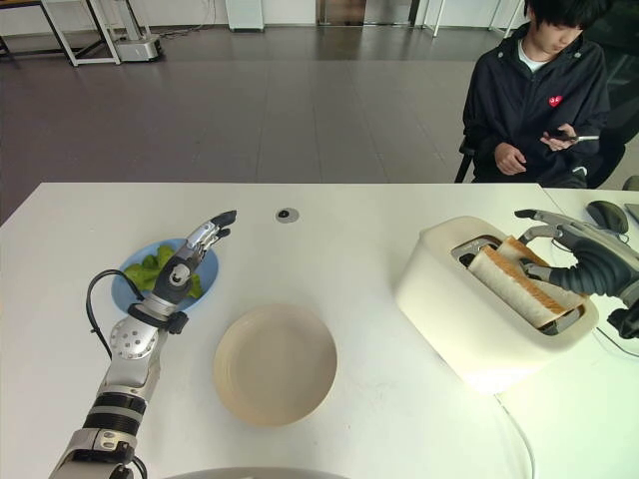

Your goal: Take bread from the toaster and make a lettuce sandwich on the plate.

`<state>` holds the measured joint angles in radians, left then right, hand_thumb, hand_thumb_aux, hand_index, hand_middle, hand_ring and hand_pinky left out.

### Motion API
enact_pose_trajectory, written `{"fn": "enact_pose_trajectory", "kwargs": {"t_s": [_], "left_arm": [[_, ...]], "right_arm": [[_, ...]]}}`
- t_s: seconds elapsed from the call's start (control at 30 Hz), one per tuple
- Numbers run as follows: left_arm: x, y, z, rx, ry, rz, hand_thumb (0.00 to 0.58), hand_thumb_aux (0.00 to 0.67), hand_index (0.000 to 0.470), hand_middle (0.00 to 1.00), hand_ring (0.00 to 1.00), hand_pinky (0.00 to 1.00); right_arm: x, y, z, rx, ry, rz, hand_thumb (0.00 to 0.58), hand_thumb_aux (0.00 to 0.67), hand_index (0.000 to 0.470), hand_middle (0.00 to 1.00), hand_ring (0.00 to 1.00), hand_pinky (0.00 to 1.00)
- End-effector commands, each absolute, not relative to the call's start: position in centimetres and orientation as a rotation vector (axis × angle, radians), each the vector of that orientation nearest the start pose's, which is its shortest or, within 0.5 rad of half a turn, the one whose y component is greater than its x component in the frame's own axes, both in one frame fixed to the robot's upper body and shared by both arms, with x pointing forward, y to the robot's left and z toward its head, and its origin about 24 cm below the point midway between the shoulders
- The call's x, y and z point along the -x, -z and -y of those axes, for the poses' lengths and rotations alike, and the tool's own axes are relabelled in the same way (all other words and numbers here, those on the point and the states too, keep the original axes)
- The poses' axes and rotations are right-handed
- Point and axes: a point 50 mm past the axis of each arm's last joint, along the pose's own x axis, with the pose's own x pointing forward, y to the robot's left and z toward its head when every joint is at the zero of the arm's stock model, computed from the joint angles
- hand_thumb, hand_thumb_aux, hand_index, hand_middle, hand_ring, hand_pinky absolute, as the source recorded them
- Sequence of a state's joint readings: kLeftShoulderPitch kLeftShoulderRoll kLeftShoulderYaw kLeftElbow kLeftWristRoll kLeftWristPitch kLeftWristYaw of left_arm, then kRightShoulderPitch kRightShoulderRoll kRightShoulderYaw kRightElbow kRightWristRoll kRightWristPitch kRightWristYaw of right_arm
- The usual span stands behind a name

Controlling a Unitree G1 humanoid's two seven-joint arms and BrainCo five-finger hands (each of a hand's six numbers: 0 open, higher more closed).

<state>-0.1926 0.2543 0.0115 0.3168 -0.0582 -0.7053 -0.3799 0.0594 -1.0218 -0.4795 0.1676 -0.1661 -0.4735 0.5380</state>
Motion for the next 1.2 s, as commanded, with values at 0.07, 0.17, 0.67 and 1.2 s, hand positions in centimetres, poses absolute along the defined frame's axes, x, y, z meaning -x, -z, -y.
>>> {"fn": "enact_pose_trajectory", "kwargs": {"t_s": [0.07, 0.17, 0.67, 1.2], "left_arm": [[-26.8, -8.4, -17.8, -0.326, 0.406, 0.523, 0.0, 0.0, 0.0, 0.0, 0.0, 0.0], [-26.8, -8.7, -17.8, -0.331, 0.406, 0.535, 0.0, 0.0, 0.0, 0.0, 0.0, 0.0], [-26.2, -12.4, -21.3, -0.408, 0.278, 0.619, 0.0, 0.0, 0.0, 0.0, 0.0, 0.0], [-26.6, -9.6, -25.2, -0.718, 0.308, 0.329, 0.0, 0.0, 0.0, 0.0, 0.0, 0.0]], "right_arm": [[-22.4, -20.9, 35.4, 1.26, -0.179, 0.123, 0.58, 0.67, 0.47, 0.0, 0.0, 0.0], [-22.3, -22.4, 36.2, 1.236, -0.092, 0.152, 0.58, 0.67, 0.47, 0.0, 0.0, 0.0], [-20.3, -30.7, 31.8, 0.813, -0.222, 0.518, 0.58, 0.67, 0.47, 0.0, 0.0, 0.0], [-24.9, -16.3, 11.9, 0.747, -0.932, 0.428, 0.58, 0.67, 0.47, 0.0, 0.0, 0.0]]}}
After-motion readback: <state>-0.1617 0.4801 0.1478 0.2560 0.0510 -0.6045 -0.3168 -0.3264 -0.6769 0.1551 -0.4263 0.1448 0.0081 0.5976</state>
